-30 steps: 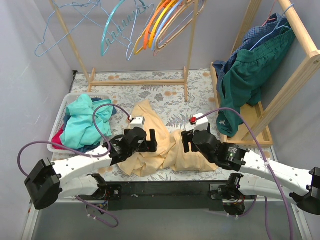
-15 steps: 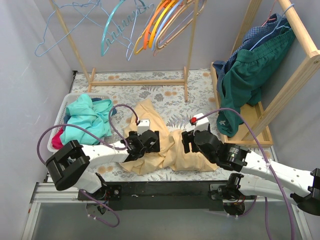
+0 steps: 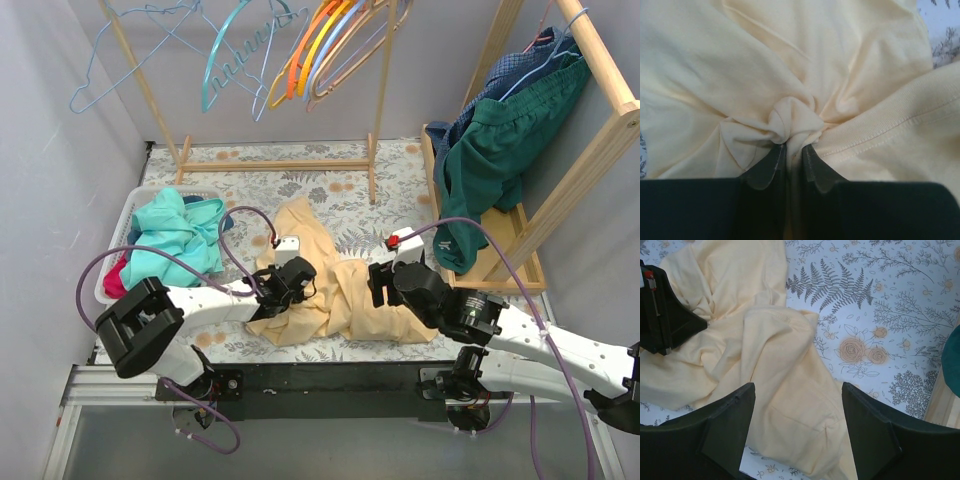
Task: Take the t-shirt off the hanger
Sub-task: Pick up the T-shirt from the center of the board, then place the T-shirt in the bin.
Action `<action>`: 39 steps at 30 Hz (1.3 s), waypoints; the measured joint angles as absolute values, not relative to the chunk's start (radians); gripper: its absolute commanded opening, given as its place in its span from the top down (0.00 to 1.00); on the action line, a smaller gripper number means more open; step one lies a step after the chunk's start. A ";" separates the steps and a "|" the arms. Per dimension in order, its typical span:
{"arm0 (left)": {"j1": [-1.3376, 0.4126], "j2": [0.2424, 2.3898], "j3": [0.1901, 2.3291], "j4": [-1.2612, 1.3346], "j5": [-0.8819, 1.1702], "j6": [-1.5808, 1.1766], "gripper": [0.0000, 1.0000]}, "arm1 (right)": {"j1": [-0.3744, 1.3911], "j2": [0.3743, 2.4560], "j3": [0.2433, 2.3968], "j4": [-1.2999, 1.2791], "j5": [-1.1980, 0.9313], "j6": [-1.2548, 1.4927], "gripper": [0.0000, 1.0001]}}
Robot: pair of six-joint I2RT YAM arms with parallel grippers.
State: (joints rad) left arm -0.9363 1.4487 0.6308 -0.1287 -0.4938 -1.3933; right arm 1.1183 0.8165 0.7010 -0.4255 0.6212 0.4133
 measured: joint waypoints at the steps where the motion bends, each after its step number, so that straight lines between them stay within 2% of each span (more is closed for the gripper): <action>1: -0.936 1.437 0.634 -0.148 -0.479 -1.391 1.00 | 1.118 0.807 0.701 -0.429 0.622 0.413 0.23; 5: -0.934 1.365 0.689 -0.300 -0.438 -1.359 1.00 | 1.118 0.772 0.701 -0.438 0.626 0.412 0.23; 10: -0.893 1.258 0.872 -0.472 -0.440 -1.304 1.00 | 1.118 0.742 0.697 -0.439 0.628 0.408 0.23; 19: -0.688 1.074 1.177 -0.645 -0.491 -1.195 1.00 | 1.118 0.750 0.691 -0.398 0.625 0.359 0.23; 24: -0.655 1.074 1.414 -0.750 -0.584 -1.114 1.00 | 1.118 0.780 0.691 -0.375 0.617 0.331 0.23; 31: -0.650 1.095 1.760 -0.839 -0.822 -1.007 1.00 | 1.118 0.816 0.713 -0.335 0.591 0.300 0.24; 39: -0.650 1.096 1.895 -0.780 -1.051 -0.813 1.00 | 1.116 0.857 0.731 -0.322 0.564 0.278 0.24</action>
State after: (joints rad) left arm -0.6498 1.0958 1.8946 -0.7795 -1.0508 -0.8131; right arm 1.1164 0.8570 0.7315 -0.3218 0.5644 0.2779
